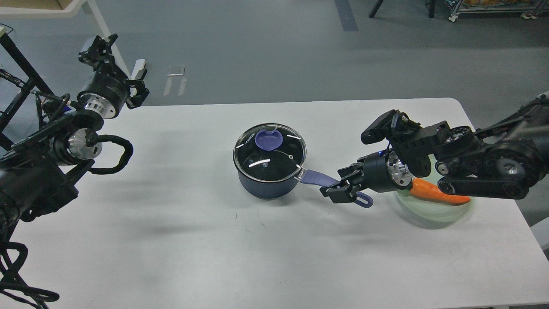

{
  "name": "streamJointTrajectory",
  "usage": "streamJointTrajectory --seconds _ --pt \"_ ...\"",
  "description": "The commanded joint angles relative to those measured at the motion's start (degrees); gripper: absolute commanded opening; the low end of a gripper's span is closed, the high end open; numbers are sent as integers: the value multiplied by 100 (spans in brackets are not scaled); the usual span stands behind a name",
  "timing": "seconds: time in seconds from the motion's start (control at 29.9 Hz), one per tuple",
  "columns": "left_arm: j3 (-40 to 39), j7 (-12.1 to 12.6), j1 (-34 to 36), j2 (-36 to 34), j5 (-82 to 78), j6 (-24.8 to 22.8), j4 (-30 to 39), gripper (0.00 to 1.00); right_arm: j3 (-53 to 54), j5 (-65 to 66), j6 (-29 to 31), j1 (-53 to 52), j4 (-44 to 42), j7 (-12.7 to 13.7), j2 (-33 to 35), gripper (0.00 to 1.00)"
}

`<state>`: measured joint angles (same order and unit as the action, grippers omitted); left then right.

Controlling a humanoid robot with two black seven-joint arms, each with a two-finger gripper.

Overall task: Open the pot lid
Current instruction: 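Lower the right gripper onto the purple pot handle and grasp it, then reach the left gripper over the pot toward the purple lid knob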

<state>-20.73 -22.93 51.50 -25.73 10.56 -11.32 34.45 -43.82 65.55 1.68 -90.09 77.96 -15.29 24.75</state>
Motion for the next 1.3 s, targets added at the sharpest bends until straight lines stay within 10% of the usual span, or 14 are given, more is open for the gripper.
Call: streamJointTrajectory --seconds 0.0,0.6,1.27 --pt "8 8 -8 -11 -1 -2 0 99 -13 -7 -1 43 0 0 -75 66" --pt "165 34 219 32 -703 -46 18 99 -21 19 34 52 0 8 -93 31" --pt "1001 -62 1143 -20 -6395 489 1888 99 40 -16 43 35 -35 8 -67 26"
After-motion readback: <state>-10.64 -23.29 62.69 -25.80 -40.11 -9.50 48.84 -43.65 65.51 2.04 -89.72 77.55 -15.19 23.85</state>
